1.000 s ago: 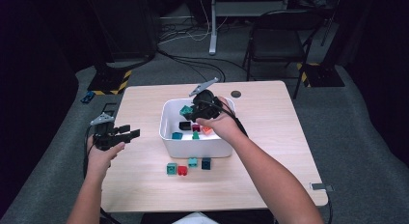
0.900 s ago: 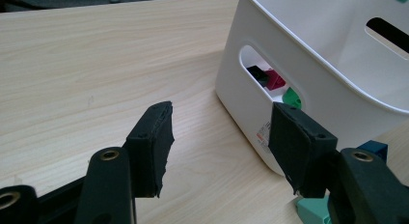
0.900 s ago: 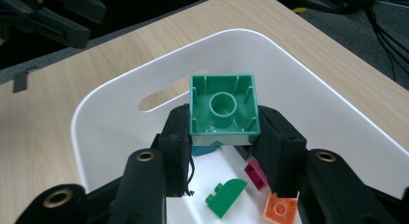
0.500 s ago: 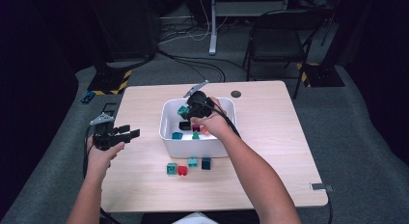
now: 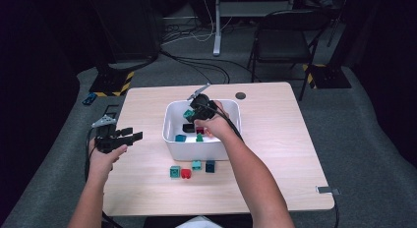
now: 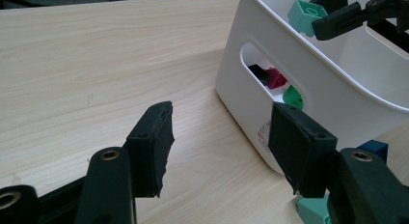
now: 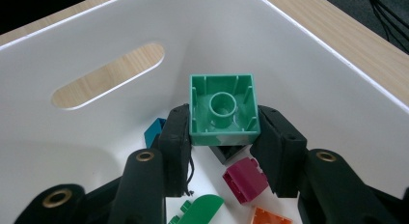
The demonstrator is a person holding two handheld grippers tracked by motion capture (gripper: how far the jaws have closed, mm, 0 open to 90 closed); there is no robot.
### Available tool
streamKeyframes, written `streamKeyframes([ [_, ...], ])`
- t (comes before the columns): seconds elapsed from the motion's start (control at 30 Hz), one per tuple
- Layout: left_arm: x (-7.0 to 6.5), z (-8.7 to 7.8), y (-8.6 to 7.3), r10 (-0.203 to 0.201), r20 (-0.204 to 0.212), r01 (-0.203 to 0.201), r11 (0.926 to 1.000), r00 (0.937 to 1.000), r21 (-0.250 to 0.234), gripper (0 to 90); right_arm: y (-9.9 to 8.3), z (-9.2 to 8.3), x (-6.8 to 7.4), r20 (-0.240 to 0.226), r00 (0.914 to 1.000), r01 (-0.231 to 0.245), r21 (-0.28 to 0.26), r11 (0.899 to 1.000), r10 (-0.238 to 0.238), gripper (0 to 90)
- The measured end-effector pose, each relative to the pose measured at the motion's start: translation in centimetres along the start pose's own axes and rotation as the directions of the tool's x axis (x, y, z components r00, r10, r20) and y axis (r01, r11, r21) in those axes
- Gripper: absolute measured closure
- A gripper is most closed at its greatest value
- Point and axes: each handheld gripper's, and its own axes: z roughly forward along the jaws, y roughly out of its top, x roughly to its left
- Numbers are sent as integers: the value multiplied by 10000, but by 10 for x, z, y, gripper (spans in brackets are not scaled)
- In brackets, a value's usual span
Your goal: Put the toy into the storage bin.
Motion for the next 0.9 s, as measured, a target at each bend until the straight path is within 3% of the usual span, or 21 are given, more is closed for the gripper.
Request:
streamKeyframes([
  [0.13, -1, 1, 0, 17, 12, -17, 10000, 10000, 8, 412, -1, 2, 1, 196, 9998, -90, 10, 10000, 90, 488],
  [0.3, -1, 3, -1, -26, -16, 26, 10000, 10000, 11, 413, -1, -12, 4, 426, 9991, -6, -183, 9998, 14, 488],
  [0.43, -1, 3, -1, 59, -18, -59, 9999, 10000, 86, 412, 1, -43, 11, 321, 9994, -86, -795, 9968, 112, 477],
  [0.5, -2, 3, -1, -11, -16, 11, 9999, 10000, 112, 412, 0, -49, 12, 282, 9996, -37, -851, 9964, 62, 474],
  [0.6, -2, 2, -1, -27, -8, 27, 9999, 10000, 166, 412, -8, -71, 20, 355, 9992, 201, -940, 9954, -168, 465],
  [0.67, -3, 3, -1, 108, -39, -108, 9998, 9999, 149, 412, -14, -82, 25, 462, 9981, 445, -984, 9941, -401, 465],
  [0.8, -7, 4, 1, 354, -38, -353, 9991, 9994, 236, 412, -25, -101, 34, 407, 9982, 482, -1085, 9929, -440, 464],
  [0.9, -13, 3, 5, 490, -82, -488, 9986, 9988, 199, 411, -33, -114, 42, 54, 9987, 510, -1260, 9907, -507, 460],
])
